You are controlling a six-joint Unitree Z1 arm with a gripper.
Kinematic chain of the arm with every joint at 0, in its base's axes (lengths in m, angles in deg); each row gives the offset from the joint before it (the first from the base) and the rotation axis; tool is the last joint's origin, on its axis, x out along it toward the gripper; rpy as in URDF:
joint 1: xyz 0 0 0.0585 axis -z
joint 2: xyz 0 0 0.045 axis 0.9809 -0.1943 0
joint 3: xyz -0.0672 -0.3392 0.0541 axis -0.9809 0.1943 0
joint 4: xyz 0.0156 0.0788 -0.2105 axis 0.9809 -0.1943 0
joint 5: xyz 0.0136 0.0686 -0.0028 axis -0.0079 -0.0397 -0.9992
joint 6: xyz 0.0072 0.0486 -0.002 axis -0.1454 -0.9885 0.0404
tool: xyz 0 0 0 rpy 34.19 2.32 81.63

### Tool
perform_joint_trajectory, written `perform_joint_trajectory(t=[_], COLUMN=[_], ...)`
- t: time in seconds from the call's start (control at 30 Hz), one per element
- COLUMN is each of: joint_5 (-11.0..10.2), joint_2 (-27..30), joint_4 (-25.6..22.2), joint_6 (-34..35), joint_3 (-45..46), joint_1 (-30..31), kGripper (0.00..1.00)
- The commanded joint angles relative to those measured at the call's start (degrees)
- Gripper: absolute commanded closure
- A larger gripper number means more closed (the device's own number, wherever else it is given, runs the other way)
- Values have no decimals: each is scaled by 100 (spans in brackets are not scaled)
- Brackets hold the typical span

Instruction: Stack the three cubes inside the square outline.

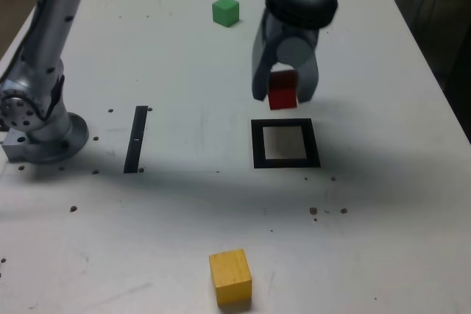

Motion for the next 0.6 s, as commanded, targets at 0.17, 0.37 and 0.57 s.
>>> perform_joint_trajectory(t=[0.17, 0.37, 0.57], joint_5=[-94, -61, -4], joint_2=[-91, -63, -14], joint_4=[-138, -70, 74], joint_6=[208, 364, 365], joint_3=[45, 125, 300], joint_1=[221, 460, 465], kGripper=[81, 81, 78])
